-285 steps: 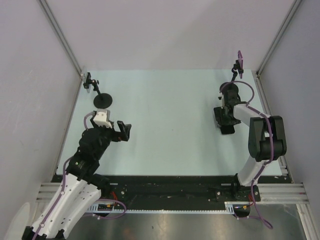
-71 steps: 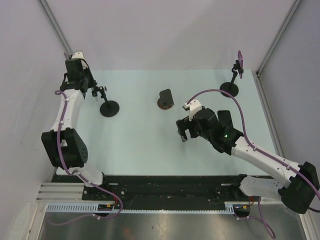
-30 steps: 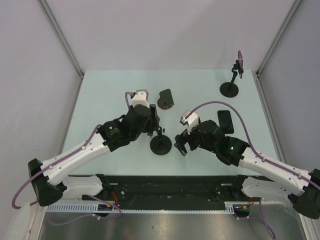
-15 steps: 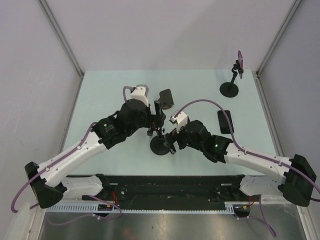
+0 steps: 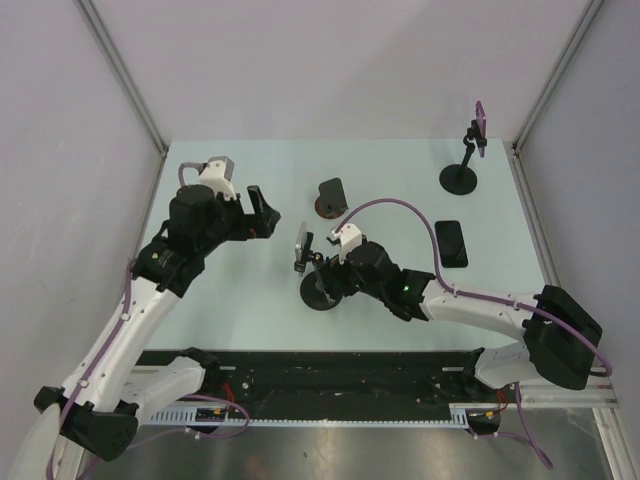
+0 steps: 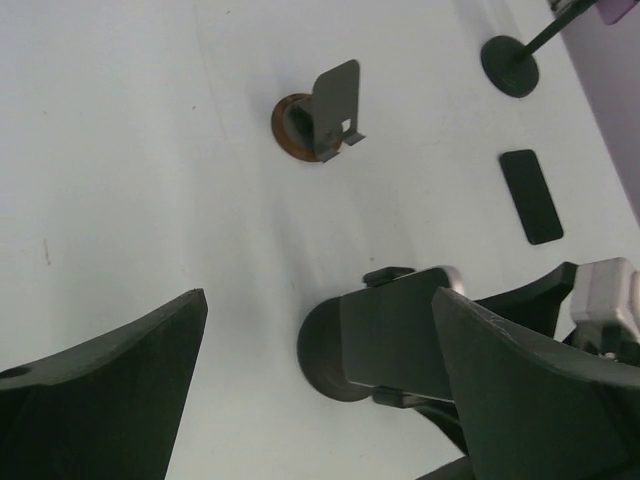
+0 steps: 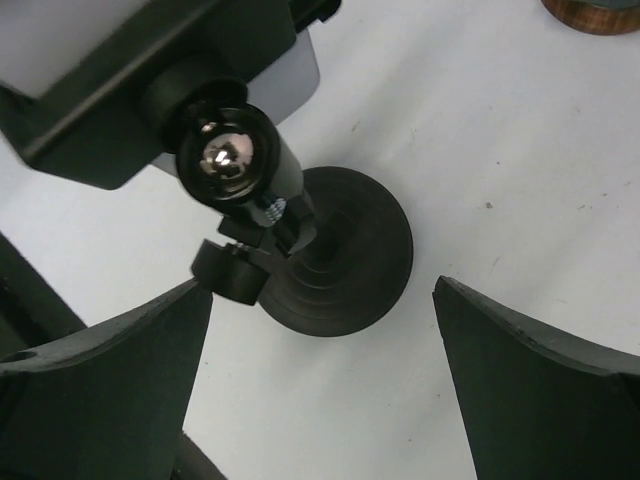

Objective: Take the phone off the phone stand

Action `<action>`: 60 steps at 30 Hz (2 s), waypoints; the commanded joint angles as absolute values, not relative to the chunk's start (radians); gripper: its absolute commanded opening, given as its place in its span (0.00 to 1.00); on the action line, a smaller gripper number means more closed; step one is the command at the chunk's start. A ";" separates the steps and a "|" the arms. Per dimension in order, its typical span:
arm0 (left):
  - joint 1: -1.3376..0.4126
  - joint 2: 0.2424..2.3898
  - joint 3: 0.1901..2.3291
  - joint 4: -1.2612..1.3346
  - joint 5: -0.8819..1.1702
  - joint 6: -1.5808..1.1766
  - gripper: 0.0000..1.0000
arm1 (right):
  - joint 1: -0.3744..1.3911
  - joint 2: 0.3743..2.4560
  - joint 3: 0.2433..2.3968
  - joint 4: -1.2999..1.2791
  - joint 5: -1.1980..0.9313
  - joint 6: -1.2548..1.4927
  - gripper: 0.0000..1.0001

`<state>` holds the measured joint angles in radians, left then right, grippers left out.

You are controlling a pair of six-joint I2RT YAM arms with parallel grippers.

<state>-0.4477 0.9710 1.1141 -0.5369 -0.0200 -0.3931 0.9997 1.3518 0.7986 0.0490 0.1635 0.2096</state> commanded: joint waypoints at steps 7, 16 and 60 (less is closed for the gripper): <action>-0.362 0.937 1.016 -0.515 0.130 -0.212 1.00 | 0.973 1.367 0.841 0.026 0.267 0.117 0.98; -0.360 0.936 0.985 -0.482 0.187 -0.110 1.00 | 0.897 1.341 0.841 -0.037 0.285 0.031 0.98; -0.287 0.871 0.815 -0.318 -0.008 -0.173 1.00 | 1.083 1.695 1.658 -0.509 0.338 0.305 0.50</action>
<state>-0.2977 0.8753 0.8062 -0.3817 -0.0257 -0.1764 1.0687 1.7008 1.5944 -0.4931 0.3573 0.3466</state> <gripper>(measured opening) 0.996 0.593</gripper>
